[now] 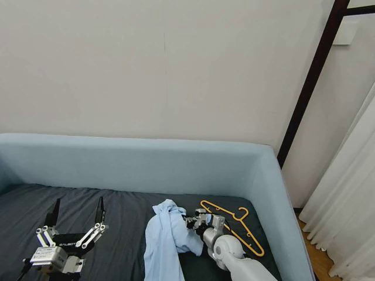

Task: Pick up the clothes from the sofa and hang them on the clothes hanger.

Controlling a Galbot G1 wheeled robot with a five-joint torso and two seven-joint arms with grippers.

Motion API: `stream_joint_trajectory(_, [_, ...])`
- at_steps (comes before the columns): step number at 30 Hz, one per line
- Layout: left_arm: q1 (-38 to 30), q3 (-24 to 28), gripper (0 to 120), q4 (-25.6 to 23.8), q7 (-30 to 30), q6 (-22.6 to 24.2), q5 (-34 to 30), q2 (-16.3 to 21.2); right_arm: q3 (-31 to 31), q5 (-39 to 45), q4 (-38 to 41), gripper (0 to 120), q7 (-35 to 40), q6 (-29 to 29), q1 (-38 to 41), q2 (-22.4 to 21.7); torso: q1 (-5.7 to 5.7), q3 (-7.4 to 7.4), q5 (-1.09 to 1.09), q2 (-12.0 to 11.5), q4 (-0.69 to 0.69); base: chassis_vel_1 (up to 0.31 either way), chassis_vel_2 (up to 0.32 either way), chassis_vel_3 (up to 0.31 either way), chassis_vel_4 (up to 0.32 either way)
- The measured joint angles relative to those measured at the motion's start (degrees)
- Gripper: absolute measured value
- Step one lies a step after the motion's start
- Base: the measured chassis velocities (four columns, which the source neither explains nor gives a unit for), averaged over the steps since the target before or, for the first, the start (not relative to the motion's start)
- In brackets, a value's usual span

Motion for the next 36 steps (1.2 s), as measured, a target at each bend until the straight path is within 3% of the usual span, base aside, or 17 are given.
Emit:
stream_joint_trajectory(6, [-0.2, 0.1, 100, 0.3, 0.0, -0.3, -0.2, 0.0, -0.8, 9.8, 10.7, 0, 1.2, 5.3, 1.8, -2.9, 0.0, 0.0, 0.0, 0.0, 0.0, 0.0, 0.0, 0.0, 0.0])
stream_joint_trajectory(12, [0.0, -0.1, 100, -0.2, 0.0, -0.4, -0.6, 0.0, -0.8, 13.3, 16.8, 0, 3.4, 7.7, 5.6, -4.5, 0.0, 0.0, 0.0, 0.0, 0.0, 0.0, 0.0, 0.0, 0.0])
stream_joint_trajectory(18, [0.3, -0.9, 100, -0.7, -0.1, -0.5, -1.6, 0.0, 0.3, 8.4, 11.9, 0, 6.0, 9.6, 9.3, -4.9, 0.0, 0.01, 0.0, 0.0, 0.01, 0.0, 0.0, 0.0, 0.0])
stream_joint_trajectory(24, [0.3, -1.4, 100, -0.7, -0.2, -0.7, -2.3, 0.0, 1.7, 9.4, 10.7, 0, 9.8, 8.4, 11.2, -5.5, 0.0, 0.0, 0.0, 0.0, -0.01, 0.0, 0.0, 0.0, 0.0])
stream_joint_trajectory(36, [-0.1, -2.0, 100, -0.2, -0.3, -0.7, -2.9, 0.0, -0.4, 10.8, 5.6, 0, 0.8, 8.1, 23.6, -8.2, 0.0, 0.0, 0.0, 0.0, 0.0, 0.0, 0.0, 0.0, 0.0])
